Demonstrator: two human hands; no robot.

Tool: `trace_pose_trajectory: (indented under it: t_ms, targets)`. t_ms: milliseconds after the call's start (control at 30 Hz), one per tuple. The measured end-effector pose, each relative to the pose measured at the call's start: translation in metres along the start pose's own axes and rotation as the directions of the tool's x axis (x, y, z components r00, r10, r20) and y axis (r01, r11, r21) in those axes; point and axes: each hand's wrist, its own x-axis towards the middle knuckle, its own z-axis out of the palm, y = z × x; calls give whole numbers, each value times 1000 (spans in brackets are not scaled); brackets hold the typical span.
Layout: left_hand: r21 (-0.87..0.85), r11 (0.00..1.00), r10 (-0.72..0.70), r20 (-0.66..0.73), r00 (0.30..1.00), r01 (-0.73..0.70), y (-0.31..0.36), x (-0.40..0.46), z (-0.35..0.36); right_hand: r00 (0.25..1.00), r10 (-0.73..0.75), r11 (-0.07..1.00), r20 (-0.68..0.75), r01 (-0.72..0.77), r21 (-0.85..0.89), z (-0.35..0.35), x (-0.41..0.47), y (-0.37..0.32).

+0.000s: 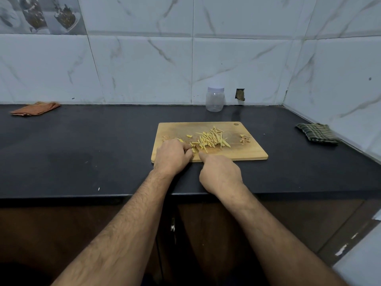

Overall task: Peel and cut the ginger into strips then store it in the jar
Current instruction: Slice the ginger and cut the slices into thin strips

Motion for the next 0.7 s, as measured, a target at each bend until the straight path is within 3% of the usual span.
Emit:
trace_pose_trajectory:
  t_ms: [333,700]
  targets:
    - [-83,996,-31,34,999,34,-8,3,3,998,-6,994,-63,13,105,0,7,-6]
    - [-83,996,-30,31,999,33,-7,4,4,999,31,993,-23,-28,112,0,13,-10]
